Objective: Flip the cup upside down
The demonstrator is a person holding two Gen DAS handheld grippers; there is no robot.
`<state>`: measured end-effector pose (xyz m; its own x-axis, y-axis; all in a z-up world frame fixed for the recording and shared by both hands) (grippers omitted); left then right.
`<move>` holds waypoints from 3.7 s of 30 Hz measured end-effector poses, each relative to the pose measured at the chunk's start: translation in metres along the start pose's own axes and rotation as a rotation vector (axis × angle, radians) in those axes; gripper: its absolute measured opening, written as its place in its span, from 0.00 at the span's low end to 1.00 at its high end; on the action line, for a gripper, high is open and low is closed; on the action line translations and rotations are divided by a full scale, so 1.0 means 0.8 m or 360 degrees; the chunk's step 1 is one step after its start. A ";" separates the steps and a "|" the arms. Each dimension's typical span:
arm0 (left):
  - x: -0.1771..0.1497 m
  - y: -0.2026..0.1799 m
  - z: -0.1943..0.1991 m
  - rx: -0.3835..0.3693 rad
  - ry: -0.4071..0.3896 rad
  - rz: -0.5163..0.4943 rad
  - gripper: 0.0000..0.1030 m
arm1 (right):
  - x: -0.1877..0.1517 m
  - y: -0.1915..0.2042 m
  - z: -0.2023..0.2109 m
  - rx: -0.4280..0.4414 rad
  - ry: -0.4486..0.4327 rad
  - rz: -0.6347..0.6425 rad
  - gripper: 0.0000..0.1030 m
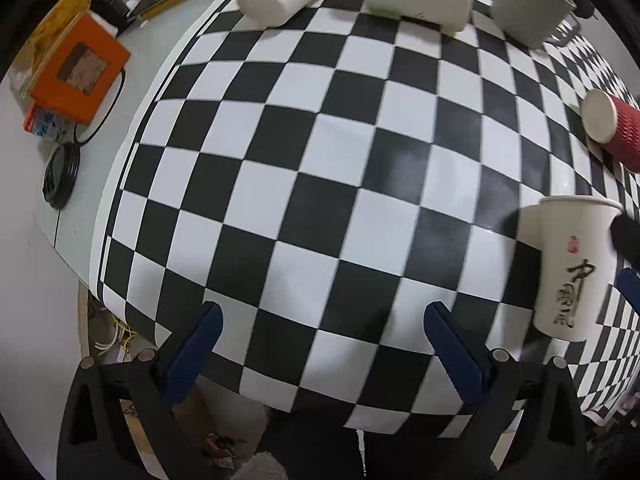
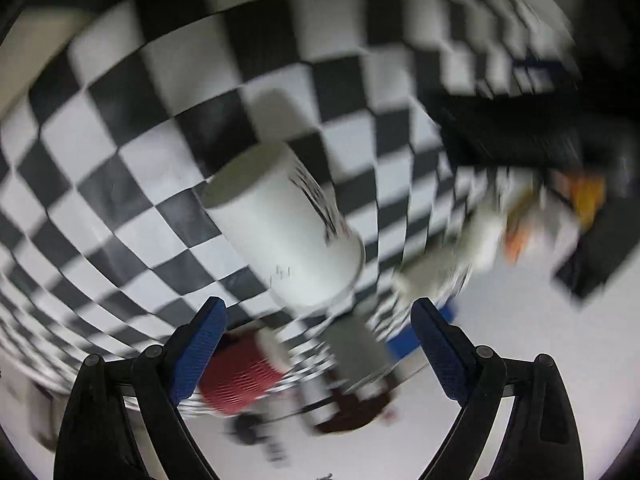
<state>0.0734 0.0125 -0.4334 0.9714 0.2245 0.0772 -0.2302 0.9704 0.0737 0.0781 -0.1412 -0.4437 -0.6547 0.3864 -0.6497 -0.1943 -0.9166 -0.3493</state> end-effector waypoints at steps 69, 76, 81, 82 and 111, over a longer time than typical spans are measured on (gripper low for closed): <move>0.113 -0.019 0.030 0.0035 -0.0091 -0.0135 1.00 | -0.516 -0.093 -0.263 0.1235 -0.0043 -0.4117 0.58; 0.119 -0.027 0.029 0.0049 -0.0115 -0.0207 1.00 | -0.420 -0.100 -0.229 0.0734 -0.0001 -0.4279 0.58; 0.111 -0.035 0.038 0.0041 -0.0149 -0.0267 1.00 | -0.376 -0.094 -0.202 0.0652 0.0051 -0.4263 0.58; 0.110 -0.038 0.041 0.0035 -0.0160 -0.0274 1.00 | -0.371 -0.092 -0.198 0.0659 0.0083 -0.4256 0.59; 0.058 -0.057 0.362 -0.0184 -0.0561 -0.0386 1.00 | -0.436 -0.056 0.117 0.0808 0.0711 -0.4365 0.98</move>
<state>0.1120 -0.0474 -0.1454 0.9127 -0.0355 0.4070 0.0293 0.9993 0.0214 0.2470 -0.2446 -0.1380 0.9134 -0.0761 0.3998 0.1184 0.9896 -0.0820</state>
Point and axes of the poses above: each gripper's, at about its wrist camera, not at the fingertips, and z roughly against the way its jaws point, y to its left, x to its top, the point moved 6 cm from there along -z, roughly the way its jaws point
